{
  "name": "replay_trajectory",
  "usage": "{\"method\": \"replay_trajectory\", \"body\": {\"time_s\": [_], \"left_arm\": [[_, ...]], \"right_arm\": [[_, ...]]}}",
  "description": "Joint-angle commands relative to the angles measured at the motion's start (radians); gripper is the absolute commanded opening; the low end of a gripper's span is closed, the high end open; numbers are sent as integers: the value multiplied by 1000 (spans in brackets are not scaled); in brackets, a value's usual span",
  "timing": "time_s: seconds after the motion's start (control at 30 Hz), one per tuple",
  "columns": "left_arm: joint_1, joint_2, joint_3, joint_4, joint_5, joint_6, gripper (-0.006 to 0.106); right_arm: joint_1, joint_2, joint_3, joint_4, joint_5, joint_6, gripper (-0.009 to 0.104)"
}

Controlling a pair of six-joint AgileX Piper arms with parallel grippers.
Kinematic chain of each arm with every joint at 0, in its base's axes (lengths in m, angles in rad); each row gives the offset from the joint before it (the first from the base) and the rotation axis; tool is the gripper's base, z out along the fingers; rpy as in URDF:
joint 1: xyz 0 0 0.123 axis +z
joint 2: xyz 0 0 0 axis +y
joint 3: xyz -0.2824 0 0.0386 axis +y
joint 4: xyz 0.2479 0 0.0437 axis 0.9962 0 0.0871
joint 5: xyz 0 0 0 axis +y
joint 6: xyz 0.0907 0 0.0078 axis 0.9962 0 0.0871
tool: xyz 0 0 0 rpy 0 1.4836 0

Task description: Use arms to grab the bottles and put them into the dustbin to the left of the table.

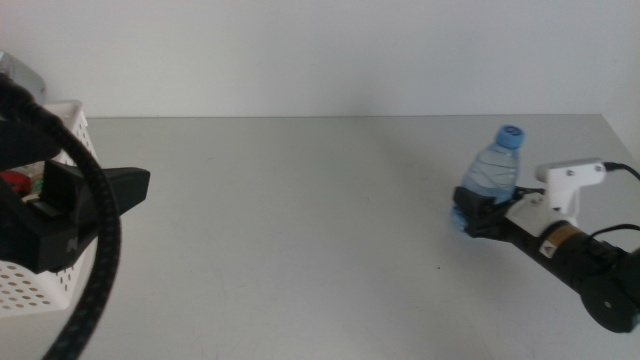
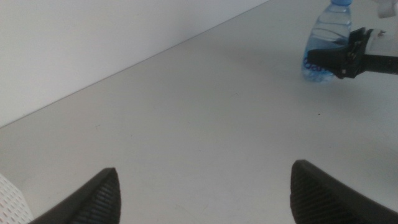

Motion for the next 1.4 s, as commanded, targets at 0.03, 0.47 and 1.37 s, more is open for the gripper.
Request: {"method": "replay_trajectory", "body": {"time_s": [0.03, 0.47, 1.37], "left_arm": [[-4, -3, -25, -12, -67, -10, 93], [-4, -3, -25, -11, -67, -9, 93], [-4, -3, -25, -11, -67, -9, 93]], "right_arm": [[99, -62, -136, -131, -181, 21, -1], [397, 138, -679, -263, 166, 157, -1], [462, 204, -745, -243, 252, 174, 85]]}}
